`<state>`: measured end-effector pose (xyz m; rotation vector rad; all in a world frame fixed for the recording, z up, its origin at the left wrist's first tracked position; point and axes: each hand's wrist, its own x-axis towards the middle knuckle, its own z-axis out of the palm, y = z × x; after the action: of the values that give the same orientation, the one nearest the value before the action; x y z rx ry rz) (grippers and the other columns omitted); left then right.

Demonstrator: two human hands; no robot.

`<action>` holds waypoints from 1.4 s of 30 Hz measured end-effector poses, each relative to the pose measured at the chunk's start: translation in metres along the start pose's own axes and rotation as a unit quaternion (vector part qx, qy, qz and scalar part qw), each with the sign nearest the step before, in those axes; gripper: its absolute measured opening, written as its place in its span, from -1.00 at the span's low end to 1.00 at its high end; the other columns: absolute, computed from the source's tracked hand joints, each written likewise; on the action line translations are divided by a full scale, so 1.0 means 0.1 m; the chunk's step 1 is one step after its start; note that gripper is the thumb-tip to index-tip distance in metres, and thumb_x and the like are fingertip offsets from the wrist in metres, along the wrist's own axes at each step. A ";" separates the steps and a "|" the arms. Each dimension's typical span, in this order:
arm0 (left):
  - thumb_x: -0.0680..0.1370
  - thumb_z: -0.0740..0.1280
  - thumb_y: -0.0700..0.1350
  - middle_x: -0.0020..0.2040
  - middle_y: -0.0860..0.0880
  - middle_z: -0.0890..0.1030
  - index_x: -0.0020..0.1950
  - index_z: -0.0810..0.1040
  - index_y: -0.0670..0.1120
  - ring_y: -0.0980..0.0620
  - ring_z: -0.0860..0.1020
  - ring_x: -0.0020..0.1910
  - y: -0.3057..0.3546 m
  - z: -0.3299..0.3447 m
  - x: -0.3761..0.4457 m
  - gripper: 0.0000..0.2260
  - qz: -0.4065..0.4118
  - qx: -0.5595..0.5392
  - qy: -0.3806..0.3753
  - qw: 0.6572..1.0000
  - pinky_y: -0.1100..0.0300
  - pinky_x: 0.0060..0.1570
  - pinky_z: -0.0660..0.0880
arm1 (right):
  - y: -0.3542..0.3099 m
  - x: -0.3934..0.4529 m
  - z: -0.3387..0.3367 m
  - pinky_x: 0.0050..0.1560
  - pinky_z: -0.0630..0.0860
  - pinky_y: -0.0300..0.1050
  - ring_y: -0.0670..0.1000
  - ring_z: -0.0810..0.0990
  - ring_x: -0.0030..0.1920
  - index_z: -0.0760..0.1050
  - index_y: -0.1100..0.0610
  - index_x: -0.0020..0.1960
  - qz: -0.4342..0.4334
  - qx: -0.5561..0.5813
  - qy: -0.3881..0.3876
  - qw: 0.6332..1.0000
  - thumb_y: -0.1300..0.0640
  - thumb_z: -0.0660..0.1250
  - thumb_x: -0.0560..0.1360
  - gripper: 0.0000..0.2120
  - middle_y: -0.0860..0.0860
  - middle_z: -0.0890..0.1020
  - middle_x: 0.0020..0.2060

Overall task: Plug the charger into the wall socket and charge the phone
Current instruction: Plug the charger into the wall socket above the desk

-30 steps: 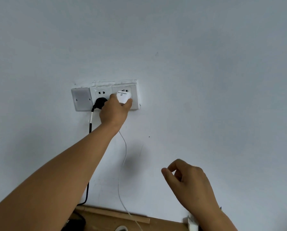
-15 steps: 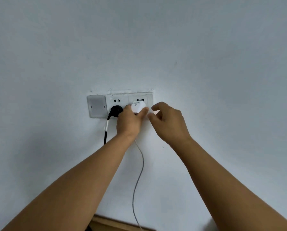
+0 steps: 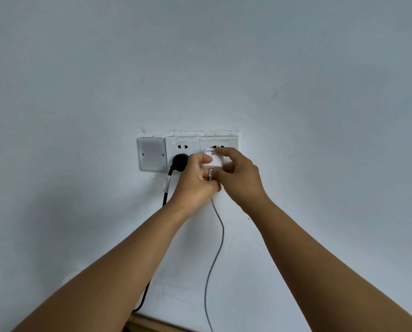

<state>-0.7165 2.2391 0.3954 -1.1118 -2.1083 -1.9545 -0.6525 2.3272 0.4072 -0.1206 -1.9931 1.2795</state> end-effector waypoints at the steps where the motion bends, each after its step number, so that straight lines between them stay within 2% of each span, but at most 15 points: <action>1: 0.46 0.26 -0.43 -0.12 -0.11 0.53 0.13 0.31 -0.08 0.06 0.51 -0.27 0.01 -0.02 -0.01 -0.63 0.003 -0.010 -0.007 1.000 0.15 -0.12 0.54 | 0.00 0.01 0.02 -0.54 0.34 -0.49 -0.20 0.47 -0.49 0.49 0.00 0.17 0.002 0.013 0.006 1.000 0.27 0.32 0.44 -0.66 0.00 0.49 -0.39; 3: 0.48 0.18 -0.44 -0.22 -0.07 0.52 0.16 0.33 -0.11 0.07 0.46 -0.37 0.05 -0.07 0.00 -0.66 0.003 -0.019 -0.005 1.000 0.33 -0.33 0.48 | -0.01 0.01 0.07 -0.52 0.35 -0.43 -0.18 0.46 -0.50 0.49 -0.02 0.12 0.004 0.029 0.023 0.999 0.25 0.31 0.45 -0.71 0.02 0.48 -0.44; 4: 0.49 0.14 -0.43 -0.26 -0.05 0.50 0.17 0.35 -0.12 0.07 0.43 -0.40 0.07 -0.09 0.01 -0.67 0.003 -0.019 -0.001 1.000 0.33 -0.38 0.45 | -0.01 0.01 0.10 -0.50 0.37 -0.40 -0.13 0.47 -0.45 0.49 -0.04 0.11 0.005 0.033 0.034 0.999 0.22 0.31 0.45 -0.73 0.03 0.49 -0.43; 11: 0.51 0.11 -0.38 -0.22 -0.08 0.53 0.20 0.40 -0.09 0.09 0.40 -0.40 0.11 -0.17 0.05 -0.67 0.003 -0.004 -0.021 1.000 0.21 -0.34 0.35 | 0.01 -0.03 0.24 -0.50 0.35 -0.48 -0.25 0.44 -0.54 0.47 0.00 0.10 -0.015 0.042 0.095 0.994 0.20 0.26 0.50 -0.79 -0.03 0.48 -0.45; 15: 0.51 0.13 -0.39 -0.22 -0.12 0.52 0.22 0.38 -0.11 0.12 0.41 -0.46 0.12 -0.13 0.05 -0.66 0.012 0.009 -0.042 0.999 0.29 -0.39 0.39 | 0.04 -0.06 0.22 -0.48 0.35 -0.49 -0.23 0.45 -0.52 0.48 0.02 0.08 -0.011 0.080 0.116 0.990 0.23 0.23 0.51 -0.80 -0.01 0.52 -0.44; 18: 0.52 0.16 -0.37 -0.26 -0.10 0.56 0.22 0.35 -0.02 0.14 0.43 -0.56 0.11 -0.11 -0.02 -0.64 0.018 -0.041 -0.019 0.999 0.36 -0.49 0.43 | 0.04 -0.05 0.19 -0.45 0.38 -0.49 -0.21 0.48 -0.48 0.48 -0.01 0.03 -0.017 0.083 0.097 0.992 0.23 0.24 0.50 -0.81 0.02 0.55 -0.41; 21: 0.54 0.29 -0.18 -0.32 -0.03 0.62 0.22 0.28 0.11 0.12 0.44 -0.59 0.01 -0.09 -0.19 -0.66 -0.005 -0.047 0.046 0.998 0.29 -0.49 0.45 | 0.05 -0.02 0.20 -0.44 0.40 -0.49 -0.14 0.52 -0.43 0.48 -0.01 0.05 -0.022 0.087 0.098 0.991 0.22 0.26 0.50 -0.81 0.09 0.58 -0.35; 24: 0.55 0.28 -0.07 -0.38 -0.03 0.60 0.08 0.47 -0.09 0.17 0.42 -0.61 -0.15 -0.07 -0.39 -0.85 -0.027 -0.001 0.079 0.997 0.33 -0.54 0.43 | 0.09 0.01 0.22 -0.37 0.41 -0.48 0.02 0.60 -0.26 0.45 0.02 0.06 -0.019 0.079 0.133 0.988 0.17 0.30 0.48 -0.83 0.18 0.64 -0.23; 25: 0.56 0.26 -0.07 -0.41 -0.02 0.57 0.01 0.53 -0.13 0.20 0.42 -0.60 -0.19 -0.08 -0.45 -0.85 -0.020 0.018 0.086 0.996 0.35 -0.55 0.43 | 0.09 0.02 0.23 -0.34 0.42 -0.46 0.05 0.60 -0.24 0.44 0.05 0.04 -0.014 0.083 0.144 0.986 0.15 0.32 0.48 -0.85 0.20 0.65 -0.21; 26: 0.57 0.24 -0.06 -0.42 -0.01 0.55 -0.06 0.57 -0.13 0.21 0.42 -0.58 -0.21 -0.09 -0.50 -0.82 -0.006 0.033 0.094 0.995 0.35 -0.53 0.44 | 0.07 0.03 0.24 -0.32 0.44 -0.42 0.05 0.61 -0.24 0.44 0.08 0.02 -0.008 0.093 0.153 0.984 0.14 0.33 0.47 -0.86 0.21 0.66 -0.21; 29: 0.57 0.23 -0.03 -0.44 0.02 0.53 -0.16 0.60 -0.11 0.19 0.45 -0.52 -0.18 -0.13 -0.58 -0.77 0.031 0.063 0.112 0.991 0.14 -0.36 0.50 | -0.03 0.12 0.23 -0.22 0.54 -0.15 0.00 0.64 -0.33 0.47 0.21 -0.08 0.008 0.116 0.178 0.977 0.13 0.36 0.46 -0.84 0.18 0.66 -0.26; 33: 0.57 0.22 -0.04 -0.46 0.01 0.52 -0.16 0.58 -0.16 0.19 0.45 -0.50 -0.15 -0.15 -0.62 -0.75 0.047 0.079 0.113 0.989 0.16 -0.36 0.45 | -0.05 0.20 0.18 -0.15 0.61 -0.01 0.01 0.67 -0.35 0.42 0.17 -0.20 0.023 0.104 0.176 0.979 0.09 0.39 0.43 -0.81 0.14 0.65 -0.28; 36: 0.57 0.22 -0.03 -0.45 0.00 0.52 -0.17 0.56 -0.18 0.16 0.44 -0.47 -0.18 -0.10 -0.61 -0.74 0.050 0.080 0.115 0.989 0.12 -0.36 0.46 | 0.03 0.19 0.11 -0.12 0.61 0.01 0.03 0.66 -0.31 0.41 0.16 -0.19 0.035 0.081 0.166 0.982 0.08 0.44 0.39 -0.77 0.13 0.64 -0.31; 38: 0.56 0.22 -0.02 -0.45 -0.01 0.53 -0.18 0.55 -0.17 0.14 0.43 -0.47 -0.21 -0.06 -0.65 -0.73 0.050 0.080 0.114 0.989 0.11 -0.36 0.47 | 0.06 0.18 0.08 -0.16 0.60 -0.04 0.00 0.66 -0.33 0.41 0.17 -0.17 0.031 0.070 0.161 0.984 0.07 0.45 0.38 -0.75 0.15 0.65 -0.25; 42: 0.56 0.23 -0.02 -0.46 -0.02 0.53 -0.23 0.52 -0.15 0.07 0.46 -0.45 -0.19 -0.09 -0.84 -0.74 0.057 0.106 0.124 0.985 0.10 -0.37 0.47 | 0.04 0.01 0.10 -0.27 0.55 -0.14 -0.02 0.64 -0.36 0.37 0.14 -0.21 0.032 0.061 0.144 0.987 0.04 0.45 0.37 -0.72 0.09 0.60 -0.28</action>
<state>-0.6682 2.1936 0.3389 -0.8801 -2.0150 -1.6726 -0.6607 2.3224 0.4027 -0.2952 -1.6734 1.3403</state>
